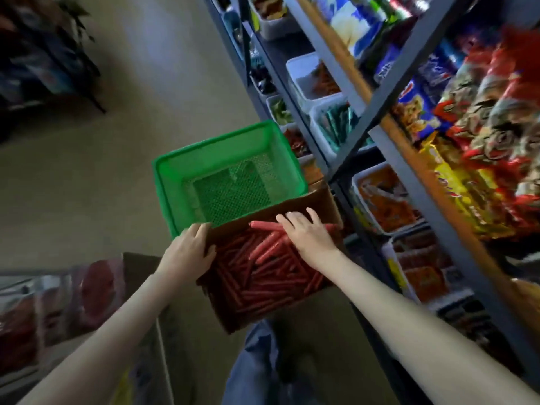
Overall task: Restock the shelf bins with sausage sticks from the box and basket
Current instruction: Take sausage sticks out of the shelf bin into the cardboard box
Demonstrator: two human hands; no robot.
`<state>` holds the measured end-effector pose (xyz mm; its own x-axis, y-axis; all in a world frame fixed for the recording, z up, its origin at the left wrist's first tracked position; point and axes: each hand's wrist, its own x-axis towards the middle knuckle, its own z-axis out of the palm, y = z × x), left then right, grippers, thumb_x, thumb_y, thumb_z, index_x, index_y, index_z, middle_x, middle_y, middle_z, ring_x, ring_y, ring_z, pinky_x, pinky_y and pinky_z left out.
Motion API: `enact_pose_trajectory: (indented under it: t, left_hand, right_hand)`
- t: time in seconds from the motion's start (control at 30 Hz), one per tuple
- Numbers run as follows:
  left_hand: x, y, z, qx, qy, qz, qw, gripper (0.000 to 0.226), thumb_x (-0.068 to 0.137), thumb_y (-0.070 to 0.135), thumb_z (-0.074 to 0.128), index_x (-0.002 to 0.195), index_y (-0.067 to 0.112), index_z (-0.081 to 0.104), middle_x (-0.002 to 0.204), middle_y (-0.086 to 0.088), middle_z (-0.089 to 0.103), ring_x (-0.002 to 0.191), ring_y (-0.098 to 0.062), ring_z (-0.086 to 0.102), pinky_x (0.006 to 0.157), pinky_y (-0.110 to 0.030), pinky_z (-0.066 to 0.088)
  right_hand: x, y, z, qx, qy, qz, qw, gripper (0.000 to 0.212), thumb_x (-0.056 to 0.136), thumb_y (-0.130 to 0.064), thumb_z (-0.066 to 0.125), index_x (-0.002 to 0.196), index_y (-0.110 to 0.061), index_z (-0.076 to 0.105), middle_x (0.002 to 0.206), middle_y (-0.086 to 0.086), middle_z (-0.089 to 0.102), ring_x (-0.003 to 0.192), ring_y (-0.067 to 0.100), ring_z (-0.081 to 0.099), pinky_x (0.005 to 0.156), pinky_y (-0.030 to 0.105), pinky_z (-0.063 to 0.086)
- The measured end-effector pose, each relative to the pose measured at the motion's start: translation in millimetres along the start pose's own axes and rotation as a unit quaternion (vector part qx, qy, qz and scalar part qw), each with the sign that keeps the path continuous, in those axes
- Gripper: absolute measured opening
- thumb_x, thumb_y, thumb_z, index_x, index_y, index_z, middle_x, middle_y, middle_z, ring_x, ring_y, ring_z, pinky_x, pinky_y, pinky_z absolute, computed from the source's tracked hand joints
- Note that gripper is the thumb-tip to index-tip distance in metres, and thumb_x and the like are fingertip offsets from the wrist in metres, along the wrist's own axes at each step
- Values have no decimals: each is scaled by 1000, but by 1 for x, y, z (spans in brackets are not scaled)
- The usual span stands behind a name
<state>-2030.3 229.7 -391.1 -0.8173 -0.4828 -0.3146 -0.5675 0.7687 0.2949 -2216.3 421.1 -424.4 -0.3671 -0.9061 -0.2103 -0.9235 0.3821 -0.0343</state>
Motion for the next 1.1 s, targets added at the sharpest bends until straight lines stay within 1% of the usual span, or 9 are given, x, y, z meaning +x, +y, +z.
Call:
enact_pose_trajectory:
  t: [0.03, 0.1, 0.3, 0.43, 0.57, 0.7, 0.87, 0.97, 1.1]
  left_hand:
    - [5, -3, 0, 3, 2, 3, 1000, 50, 89, 24, 58, 134, 5, 46, 122, -14, 55, 108, -35, 55, 92, -43, 46]
    - [18, -1, -6, 2, 10, 20, 1000, 50, 90, 23, 57, 135, 4, 45, 123, -15, 54, 110, -35, 54, 92, -43, 45]
    - [53, 69, -49, -42, 71, 154, 985, 47, 90, 20, 58, 134, 5, 47, 130, -13, 54, 116, -32, 52, 95, -38, 43]
    - [64, 153, -93, -71, 109, 289, 949, 40, 86, 20, 56, 124, 7, 54, 120, -12, 59, 109, -30, 56, 92, -32, 42]
    - [46, 262, -141, -119, 147, 436, 880, 34, 90, 19, 55, 122, 8, 55, 115, -9, 60, 105, -24, 55, 88, -24, 37]
    - [-3, 376, -177, -167, 180, 583, 775, 32, 92, 22, 47, 116, 5, 59, 112, -8, 60, 100, -21, 57, 85, -25, 42]
    - [-61, 496, -208, -169, 270, 662, 679, 29, 89, 20, 49, 106, 1, 62, 98, -13, 63, 91, -25, 51, 80, -32, 40]
    - [-82, 559, -214, -131, 251, 674, 682, 39, 87, 32, 46, 108, 3, 61, 96, -16, 63, 92, -33, 55, 84, -41, 44]
    - [-105, 616, -203, -72, 167, 660, 729, 63, 78, 58, 39, 118, 13, 58, 110, -13, 63, 100, -37, 59, 85, -47, 50]
  right_hand:
    - [9, -2, 5, -11, -39, 8, 999, 77, 79, 0, 63, 147, -7, 27, 142, 17, 40, 132, 30, 39, 111, 50, 23]
    - [21, -3, 3, -26, -71, 25, 997, 84, 86, -7, 60, 151, -13, 7, 154, 13, 19, 143, 27, 18, 115, 49, 8]
    - [6, 27, -57, 41, 75, 52, 995, 62, 77, -4, 69, 135, -1, 46, 129, 19, 54, 117, 33, 54, 96, 43, 45]
    - [-45, 64, -136, 80, 193, 114, 971, 45, 81, -4, 65, 125, 1, 55, 116, 16, 61, 103, 33, 60, 79, 42, 54]
    - [-139, 90, -230, 72, 312, 163, 933, 34, 89, -14, 51, 120, -4, 59, 113, 9, 62, 101, 20, 57, 85, 24, 40]
    - [-260, 96, -310, 45, 425, 230, 874, 23, 93, -16, 49, 109, -9, 64, 101, -1, 62, 91, 9, 57, 80, 21, 45]
    - [-396, 103, -355, 16, 503, 308, 807, 20, 92, -14, 49, 101, -5, 65, 90, 2, 61, 80, 3, 54, 77, 13, 41]
    - [-455, 121, -357, 13, 508, 365, 780, 22, 92, -20, 50, 105, -7, 63, 95, 1, 61, 83, 7, 57, 76, 18, 46]
    - [-505, 153, -348, 13, 494, 452, 743, 23, 91, -24, 53, 110, -13, 60, 101, -9, 55, 88, 5, 56, 80, 19, 45]
